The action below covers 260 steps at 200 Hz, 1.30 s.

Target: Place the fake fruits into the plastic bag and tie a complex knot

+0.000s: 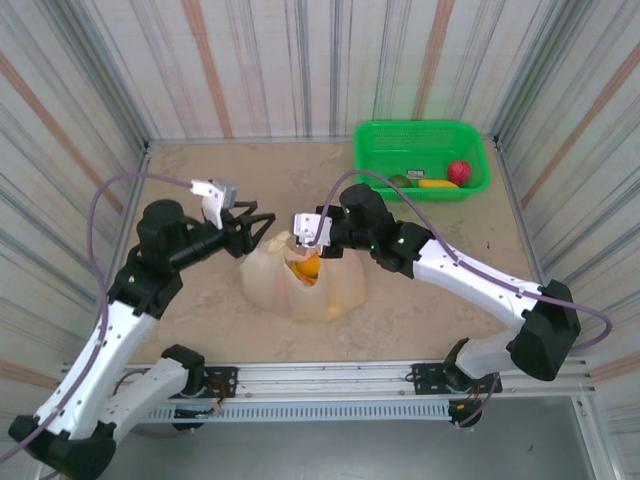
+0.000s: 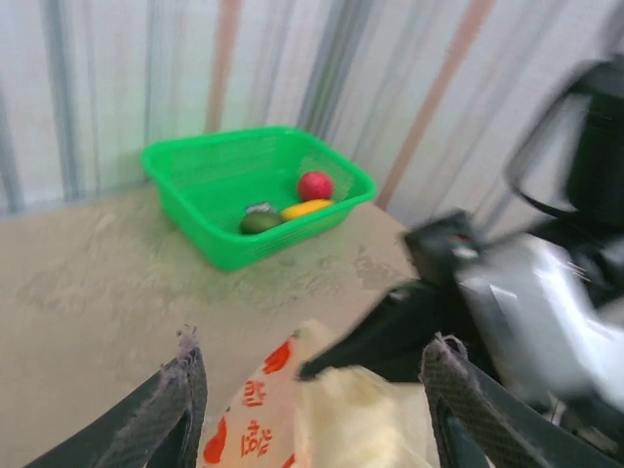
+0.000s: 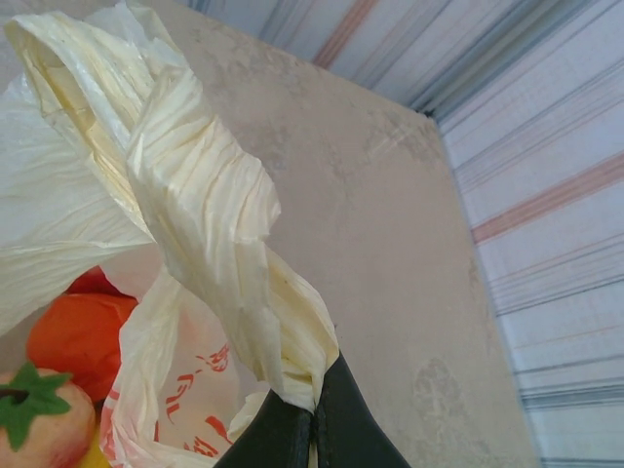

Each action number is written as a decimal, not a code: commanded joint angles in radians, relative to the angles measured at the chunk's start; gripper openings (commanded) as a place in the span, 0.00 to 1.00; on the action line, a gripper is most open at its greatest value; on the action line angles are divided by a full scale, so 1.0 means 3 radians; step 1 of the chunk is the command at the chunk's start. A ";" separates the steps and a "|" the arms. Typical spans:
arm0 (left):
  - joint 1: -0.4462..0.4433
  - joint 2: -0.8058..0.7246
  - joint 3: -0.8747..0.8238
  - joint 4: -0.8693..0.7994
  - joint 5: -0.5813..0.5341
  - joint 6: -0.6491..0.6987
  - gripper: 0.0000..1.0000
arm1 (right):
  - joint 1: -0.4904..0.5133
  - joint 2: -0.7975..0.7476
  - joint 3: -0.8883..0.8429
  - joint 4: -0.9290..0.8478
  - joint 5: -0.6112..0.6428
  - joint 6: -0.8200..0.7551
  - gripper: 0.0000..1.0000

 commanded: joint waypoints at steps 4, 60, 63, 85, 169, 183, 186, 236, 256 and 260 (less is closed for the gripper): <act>0.0350 0.0551 0.0057 -0.0265 0.0616 -0.0834 0.57 | 0.0071 -0.0116 -0.0076 0.0173 0.0052 -0.0226 0.00; 0.0297 0.0779 -0.0483 0.0541 0.1057 -0.0617 0.45 | 0.0088 -0.0075 0.0011 0.0115 -0.0058 -0.0166 0.00; 0.0272 0.0739 -0.0525 0.0590 0.1039 -0.0569 0.45 | 0.0085 -0.0070 0.0021 0.0112 -0.0062 -0.0161 0.00; 0.0112 0.0528 -0.0724 0.0714 0.0851 -0.0195 0.46 | 0.0085 -0.0043 0.0074 0.0068 -0.0102 -0.0145 0.00; 0.0061 0.0613 -0.0800 0.1111 0.1157 -0.0087 0.51 | 0.0060 0.0032 0.0152 0.0002 -0.0173 -0.0089 0.00; 0.0052 0.0646 -0.0804 0.1190 0.1255 -0.0115 0.50 | 0.0049 0.0042 0.0156 0.0001 -0.0187 -0.0071 0.00; 0.0047 0.0647 -0.0805 0.1196 0.1273 -0.0120 0.50 | 0.0052 0.0047 0.0159 0.0000 -0.0186 -0.0069 0.00; -0.0004 0.0579 -0.0826 0.1033 0.1220 0.0064 0.47 | 0.0016 0.0079 0.0182 -0.0003 -0.0230 -0.0028 0.00; -0.0028 0.0675 -0.0762 0.1072 0.1217 0.0041 0.46 | 0.0014 0.0102 0.0205 -0.0013 -0.0277 0.0002 0.00; -0.0034 0.0697 -0.0746 0.1081 0.1218 0.0036 0.45 | 0.0013 0.0101 0.0204 -0.0011 -0.0280 0.0008 0.00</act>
